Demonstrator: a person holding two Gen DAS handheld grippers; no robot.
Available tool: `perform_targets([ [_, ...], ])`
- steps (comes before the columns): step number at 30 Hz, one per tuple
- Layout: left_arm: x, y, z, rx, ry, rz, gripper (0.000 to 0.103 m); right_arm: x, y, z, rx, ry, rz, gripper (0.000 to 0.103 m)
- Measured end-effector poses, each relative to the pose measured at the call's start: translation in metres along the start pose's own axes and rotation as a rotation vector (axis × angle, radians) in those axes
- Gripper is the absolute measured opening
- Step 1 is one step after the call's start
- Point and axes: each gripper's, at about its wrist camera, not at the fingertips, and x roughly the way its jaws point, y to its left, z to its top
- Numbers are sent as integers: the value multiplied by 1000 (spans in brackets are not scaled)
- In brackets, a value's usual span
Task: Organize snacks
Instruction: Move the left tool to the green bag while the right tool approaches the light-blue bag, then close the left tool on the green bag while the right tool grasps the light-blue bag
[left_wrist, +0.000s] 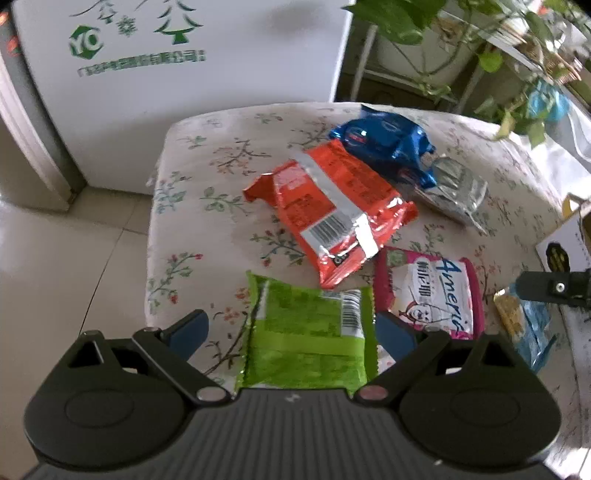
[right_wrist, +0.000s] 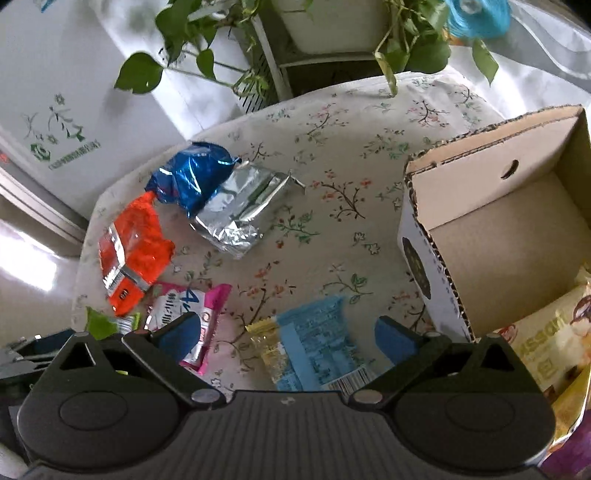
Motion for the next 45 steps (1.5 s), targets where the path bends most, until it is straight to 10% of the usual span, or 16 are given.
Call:
perform_targets([
  [10, 5, -7, -7, 73, -24, -4, 95, 13, 14, -8, -77, 60, -28, 101],
  [17, -3, -6, -17, 181, -23, -37, 79, 14, 12, -9, -34, 154, 116, 100],
  [37, 5, -8, -16, 168, -51, -14, 95, 29, 35, -17, -181, 121, -111, 99],
  [45, -2, -8, -15, 157, -67, -31, 66, 22, 41, -26, -243, 62, -149, 62],
])
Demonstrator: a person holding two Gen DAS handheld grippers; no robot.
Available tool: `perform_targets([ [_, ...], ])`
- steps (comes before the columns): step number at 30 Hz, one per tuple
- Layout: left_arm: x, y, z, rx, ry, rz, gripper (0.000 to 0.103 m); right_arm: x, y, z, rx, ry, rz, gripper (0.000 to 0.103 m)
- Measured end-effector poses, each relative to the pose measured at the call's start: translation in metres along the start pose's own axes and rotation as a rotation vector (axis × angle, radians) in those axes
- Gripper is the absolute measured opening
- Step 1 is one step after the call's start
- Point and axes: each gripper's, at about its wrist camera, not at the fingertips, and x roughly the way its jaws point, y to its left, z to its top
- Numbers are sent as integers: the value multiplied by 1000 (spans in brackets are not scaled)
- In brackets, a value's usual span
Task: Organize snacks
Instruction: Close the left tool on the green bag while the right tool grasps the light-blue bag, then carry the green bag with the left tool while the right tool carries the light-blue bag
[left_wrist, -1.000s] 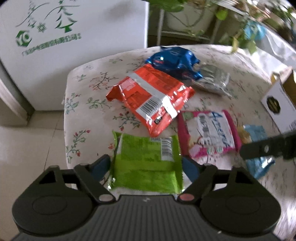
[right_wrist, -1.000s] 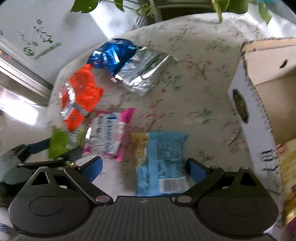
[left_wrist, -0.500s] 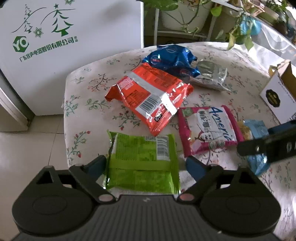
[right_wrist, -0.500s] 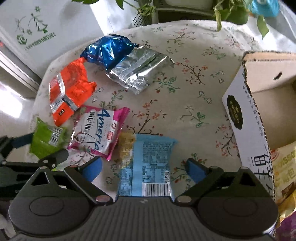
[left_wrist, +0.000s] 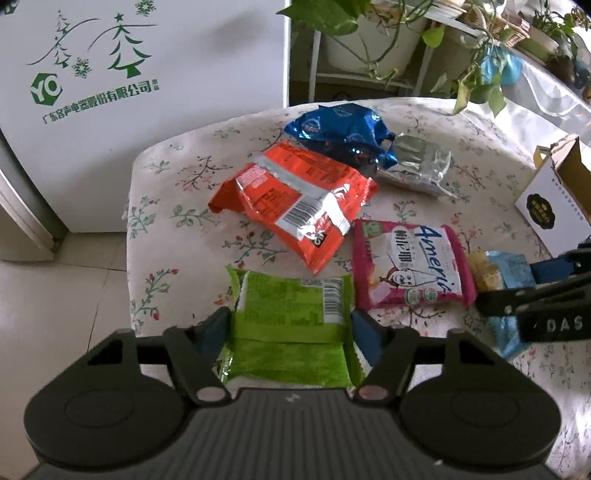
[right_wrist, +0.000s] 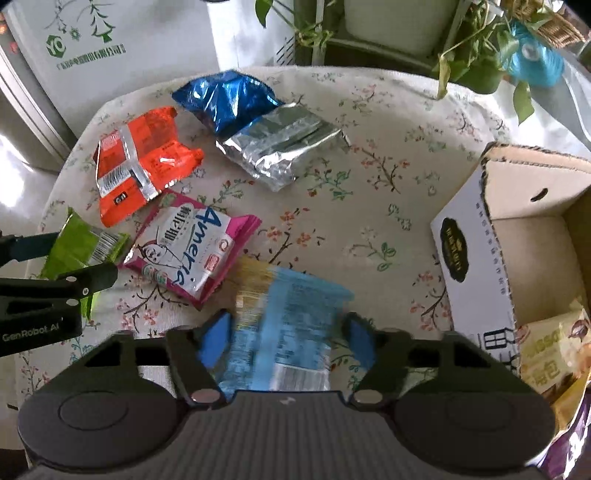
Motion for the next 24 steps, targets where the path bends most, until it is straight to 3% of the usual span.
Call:
perform_targets([
  [4, -5, 6, 0, -48, 5, -16, 61, -4, -10, 1, 25, -6, 20, 57],
  [12, -15, -1, -2, -45, -6, -35, 59, -6, -33, 6, 124, -1, 106, 57],
  [24, -30, 0, 2, -79, -37, -38, 59, -26, -31, 8, 133, -56, 142, 57],
])
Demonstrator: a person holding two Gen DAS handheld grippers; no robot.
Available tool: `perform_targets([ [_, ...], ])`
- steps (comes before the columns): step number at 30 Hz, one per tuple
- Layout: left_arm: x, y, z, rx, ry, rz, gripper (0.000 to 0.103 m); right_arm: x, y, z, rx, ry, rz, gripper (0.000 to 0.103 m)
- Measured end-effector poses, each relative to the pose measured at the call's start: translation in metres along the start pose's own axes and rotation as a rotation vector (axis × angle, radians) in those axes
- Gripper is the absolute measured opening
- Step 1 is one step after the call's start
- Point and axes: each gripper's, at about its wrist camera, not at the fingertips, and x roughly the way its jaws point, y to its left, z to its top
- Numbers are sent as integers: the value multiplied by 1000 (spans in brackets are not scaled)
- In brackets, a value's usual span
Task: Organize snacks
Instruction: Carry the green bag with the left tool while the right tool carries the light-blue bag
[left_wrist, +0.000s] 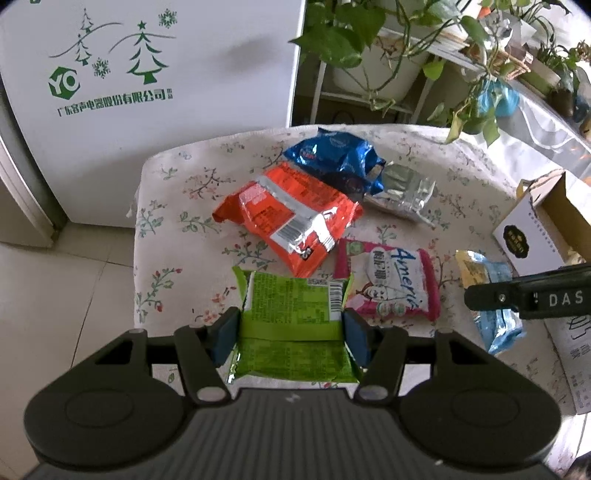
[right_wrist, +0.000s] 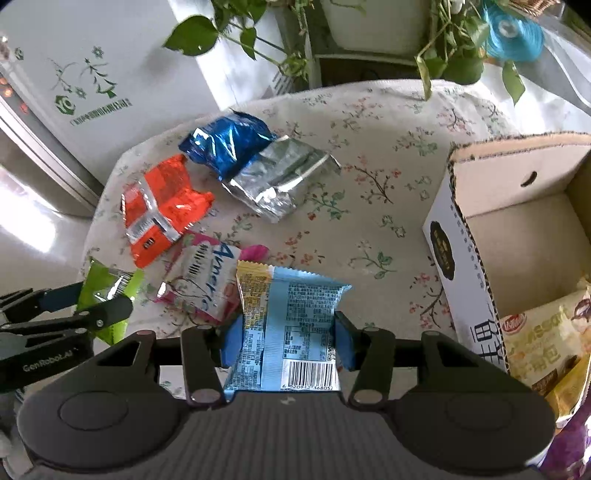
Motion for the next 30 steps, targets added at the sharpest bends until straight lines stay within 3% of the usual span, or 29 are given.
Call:
perform_targets([
  [17, -27, -23, 16, -8, -81, -13, 59, -30, 2, 5, -18, -108, 7, 57],
  [30, -40, -65, 27, 28, -139, -50, 59, -54, -13, 10, 7, -185, -9, 57],
])
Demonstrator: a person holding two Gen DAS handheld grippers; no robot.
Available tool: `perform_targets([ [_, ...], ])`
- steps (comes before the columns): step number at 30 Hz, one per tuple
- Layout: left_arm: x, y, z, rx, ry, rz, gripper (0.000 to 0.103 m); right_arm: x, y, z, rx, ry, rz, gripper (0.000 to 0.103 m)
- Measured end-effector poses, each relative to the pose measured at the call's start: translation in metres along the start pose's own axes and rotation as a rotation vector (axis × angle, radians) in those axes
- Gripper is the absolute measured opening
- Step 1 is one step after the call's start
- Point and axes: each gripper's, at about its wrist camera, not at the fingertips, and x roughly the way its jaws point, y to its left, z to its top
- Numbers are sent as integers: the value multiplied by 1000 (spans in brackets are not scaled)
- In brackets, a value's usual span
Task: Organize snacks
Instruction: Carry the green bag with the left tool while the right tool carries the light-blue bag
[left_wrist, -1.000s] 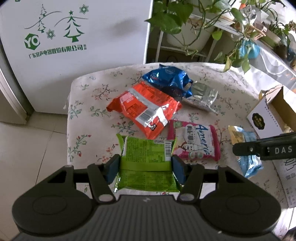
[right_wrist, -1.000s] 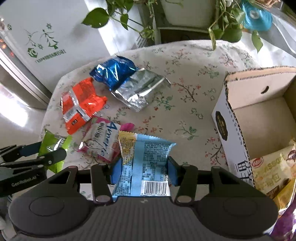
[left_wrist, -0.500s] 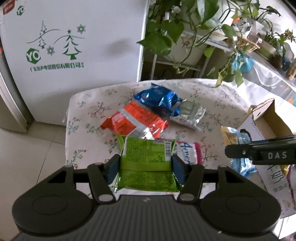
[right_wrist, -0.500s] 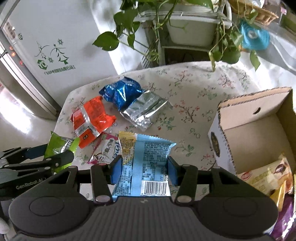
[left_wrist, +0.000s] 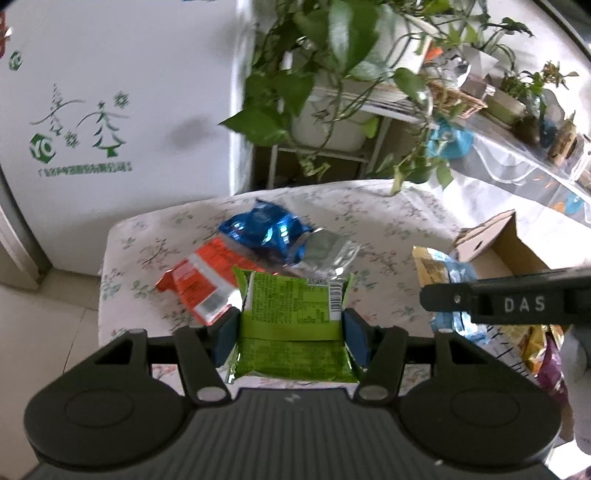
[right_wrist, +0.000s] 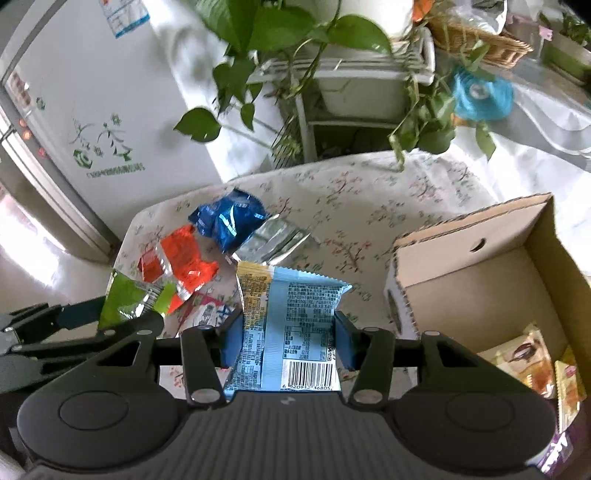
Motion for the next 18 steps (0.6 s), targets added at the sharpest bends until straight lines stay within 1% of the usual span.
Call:
perform_targets([
  [4, 0, -14, 4, -1, -10, -23, 59, -9, -7, 3, 6, -34, -26, 57],
  [10, -2, -36, 9, 13, -35, -44, 59, -20, -19, 4, 29, -62, -32, 57],
  [18, 3, -62, 13, 11, -47, -86, 59, -37, -39, 7, 65, -104, -47, 57],
])
